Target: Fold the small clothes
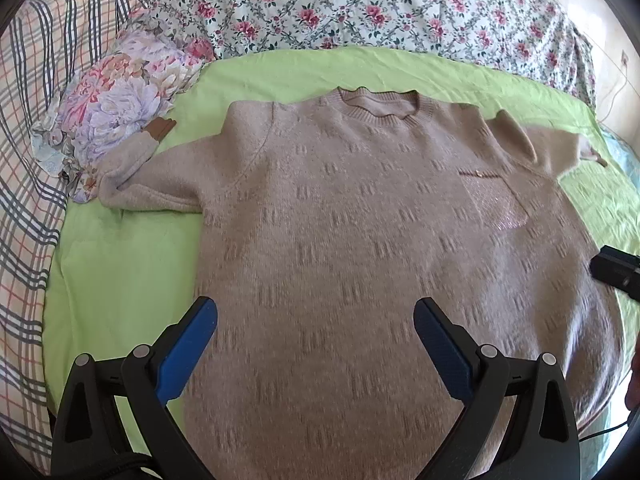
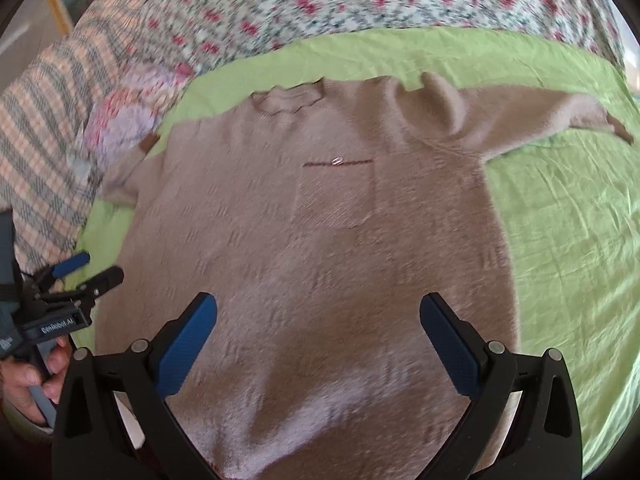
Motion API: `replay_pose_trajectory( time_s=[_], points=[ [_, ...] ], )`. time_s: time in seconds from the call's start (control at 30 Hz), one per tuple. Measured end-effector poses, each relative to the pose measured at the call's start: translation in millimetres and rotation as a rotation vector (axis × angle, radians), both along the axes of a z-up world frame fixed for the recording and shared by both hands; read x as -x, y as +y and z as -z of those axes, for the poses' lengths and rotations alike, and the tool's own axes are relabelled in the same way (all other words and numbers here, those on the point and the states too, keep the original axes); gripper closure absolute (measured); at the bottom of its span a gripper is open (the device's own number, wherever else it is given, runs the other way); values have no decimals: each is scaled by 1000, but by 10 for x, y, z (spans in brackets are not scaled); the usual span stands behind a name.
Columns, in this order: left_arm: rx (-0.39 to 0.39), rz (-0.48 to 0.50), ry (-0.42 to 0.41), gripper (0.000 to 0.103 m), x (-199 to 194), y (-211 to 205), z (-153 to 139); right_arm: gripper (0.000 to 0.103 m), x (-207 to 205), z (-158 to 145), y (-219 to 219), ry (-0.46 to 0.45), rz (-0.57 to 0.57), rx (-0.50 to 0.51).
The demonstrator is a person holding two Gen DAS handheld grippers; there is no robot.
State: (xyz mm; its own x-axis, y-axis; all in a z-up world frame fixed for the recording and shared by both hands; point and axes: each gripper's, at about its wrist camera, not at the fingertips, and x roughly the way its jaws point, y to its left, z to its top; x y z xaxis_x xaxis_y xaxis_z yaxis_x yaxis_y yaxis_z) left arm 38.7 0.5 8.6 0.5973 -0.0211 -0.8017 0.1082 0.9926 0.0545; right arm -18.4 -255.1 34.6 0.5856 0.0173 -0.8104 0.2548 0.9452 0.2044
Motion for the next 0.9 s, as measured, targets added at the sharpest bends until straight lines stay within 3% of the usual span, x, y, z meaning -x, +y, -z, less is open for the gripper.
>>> replay_pose_trajectory(
  time_s=[0.1, 0.27, 0.5, 0.6, 0.7, 0.77, 0.9],
  points=[
    [4, -10, 6, 4, -104, 1, 1, 2, 19, -24, -368, -45, 78, -112],
    [1, -21, -10, 4, -272, -27, -20, 2, 104, -53, -1007, -66, 217, -148],
    [12, -24, -7, 4, -511, -123, -11, 2, 150, -157, -1905, -118, 359, -107],
    [13, -21, 23, 4, -601, -194, 27, 18, 106, -151, -2428, -130, 452, -65],
    [8, -15, 36, 4, -666, -261, 74, 30, 73, -34, -3103, -154, 595, -99],
    [-2, -10, 52, 4, -704, -303, 132, 47, 40, 64, -3472, -166, 672, -126],
    [-34, -11, 72, 4, -764, -357, 246, 50, -113, 256, -4006, -194, 776, -184]
  ],
)
